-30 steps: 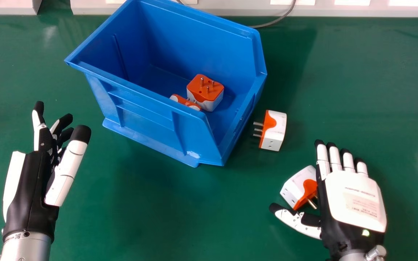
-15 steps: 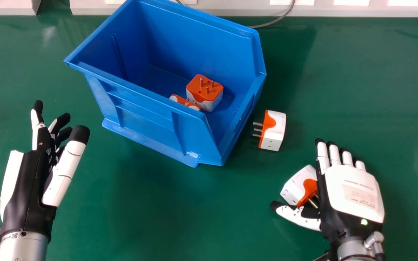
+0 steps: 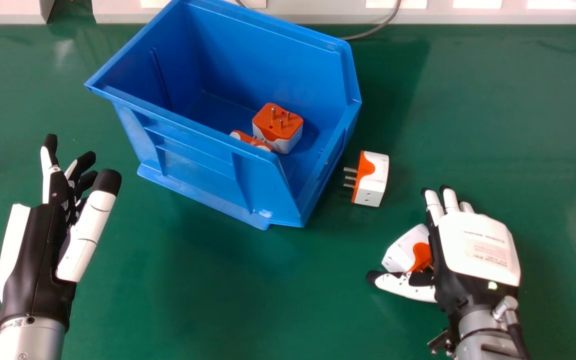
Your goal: Pick all objects and put in blue box
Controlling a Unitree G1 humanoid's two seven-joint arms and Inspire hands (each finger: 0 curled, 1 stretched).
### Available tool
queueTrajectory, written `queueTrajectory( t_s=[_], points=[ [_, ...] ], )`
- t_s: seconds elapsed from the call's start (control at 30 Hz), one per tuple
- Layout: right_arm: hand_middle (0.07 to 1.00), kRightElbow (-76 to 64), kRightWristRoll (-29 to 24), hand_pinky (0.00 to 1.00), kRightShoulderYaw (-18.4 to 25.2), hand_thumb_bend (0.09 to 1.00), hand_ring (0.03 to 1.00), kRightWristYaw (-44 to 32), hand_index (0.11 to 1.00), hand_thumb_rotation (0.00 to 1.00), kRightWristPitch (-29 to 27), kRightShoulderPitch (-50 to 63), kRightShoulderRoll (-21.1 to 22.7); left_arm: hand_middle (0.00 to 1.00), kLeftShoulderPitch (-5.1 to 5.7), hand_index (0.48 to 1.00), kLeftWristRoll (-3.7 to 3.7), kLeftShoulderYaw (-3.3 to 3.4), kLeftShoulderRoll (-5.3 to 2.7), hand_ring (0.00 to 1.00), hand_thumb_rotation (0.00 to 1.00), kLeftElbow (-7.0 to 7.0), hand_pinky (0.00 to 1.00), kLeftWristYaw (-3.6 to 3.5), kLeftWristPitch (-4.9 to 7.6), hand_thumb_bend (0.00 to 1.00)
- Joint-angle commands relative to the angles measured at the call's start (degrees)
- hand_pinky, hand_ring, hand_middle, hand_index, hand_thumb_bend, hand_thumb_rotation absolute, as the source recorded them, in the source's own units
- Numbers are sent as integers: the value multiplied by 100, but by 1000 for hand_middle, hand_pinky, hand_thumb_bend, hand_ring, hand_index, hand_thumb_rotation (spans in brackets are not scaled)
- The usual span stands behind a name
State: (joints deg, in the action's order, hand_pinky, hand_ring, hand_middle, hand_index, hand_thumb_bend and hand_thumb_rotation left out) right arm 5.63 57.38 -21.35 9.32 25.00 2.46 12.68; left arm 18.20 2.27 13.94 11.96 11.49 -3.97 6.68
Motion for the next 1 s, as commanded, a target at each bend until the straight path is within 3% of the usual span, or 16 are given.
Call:
queueTrajectory(
  t_s=[0.0,0.07,0.17,0.7,0.97],
  points=[
    [443,135,-349,149,162,513,203,78,497,48,-240,-150,27,943,-17,925,-2,41,48,921,923,142,875,10,23,817],
    [461,125,-540,74,208,520,132,140,489,15,-461,-120,89,942,-28,925,2,42,52,920,922,129,874,14,33,816],
    [468,127,-670,48,216,522,101,161,486,2,-651,-117,214,942,-51,925,16,42,61,920,922,96,874,22,56,816],
    [469,-229,-879,82,277,522,137,-130,488,0,-386,-79,248,939,-39,922,17,25,58,918,914,207,871,16,-24,807],
    [457,-1415,-512,67,334,524,123,-216,482,0,-237,226,364,938,-39,921,6,5,41,915,913,296,868,11,-109,805]
  ],
)
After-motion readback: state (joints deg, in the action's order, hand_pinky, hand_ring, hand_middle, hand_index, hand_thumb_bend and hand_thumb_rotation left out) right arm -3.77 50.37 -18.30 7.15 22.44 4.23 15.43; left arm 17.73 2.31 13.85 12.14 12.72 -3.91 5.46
